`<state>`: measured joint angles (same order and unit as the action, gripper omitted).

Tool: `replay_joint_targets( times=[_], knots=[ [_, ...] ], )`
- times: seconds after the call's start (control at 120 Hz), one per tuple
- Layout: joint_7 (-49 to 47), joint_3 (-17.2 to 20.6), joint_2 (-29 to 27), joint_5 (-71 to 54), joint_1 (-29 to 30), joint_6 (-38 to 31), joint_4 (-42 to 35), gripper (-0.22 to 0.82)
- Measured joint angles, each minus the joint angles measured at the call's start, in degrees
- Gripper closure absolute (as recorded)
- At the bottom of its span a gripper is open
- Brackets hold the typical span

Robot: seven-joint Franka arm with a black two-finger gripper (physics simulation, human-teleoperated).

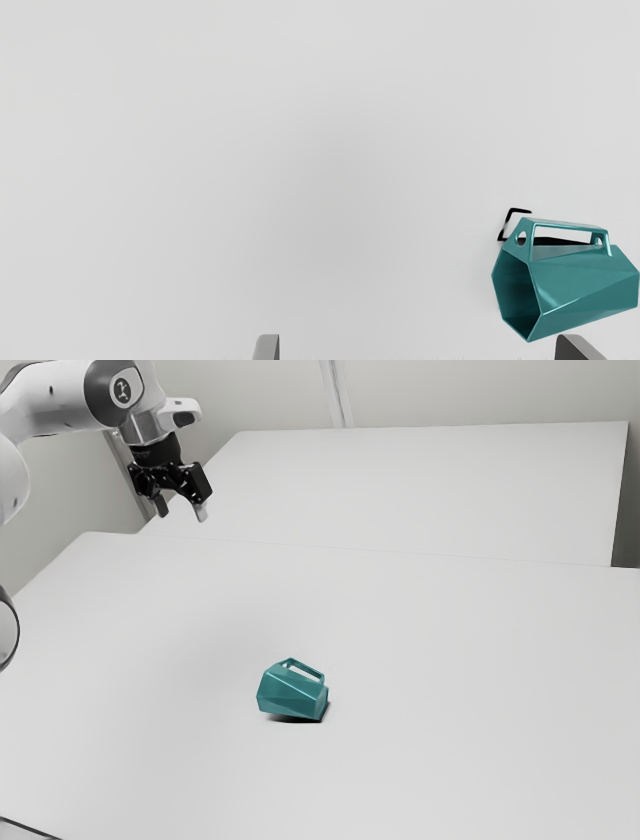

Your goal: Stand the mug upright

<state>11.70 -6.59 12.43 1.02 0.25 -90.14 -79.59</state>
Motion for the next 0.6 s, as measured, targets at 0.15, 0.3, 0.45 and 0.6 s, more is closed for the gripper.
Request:
replay_joint_targets(
  times=[0.15,0.3,0.45,0.6],
  knots=[
    [-0.06,0.00,-0.01,0.08,0.00,0.17,-0.02,0.00],
    [-0.12,1.26,-0.66,0.14,0.04,0.23,-0.77,0.00],
    [-0.28,2.41,-3.69,3.60,0.34,0.03,-7.11,0.00],
    [0.47,2.27,-7.75,11.95,1.09,-3.43,-16.26,0.00]
  ],
)
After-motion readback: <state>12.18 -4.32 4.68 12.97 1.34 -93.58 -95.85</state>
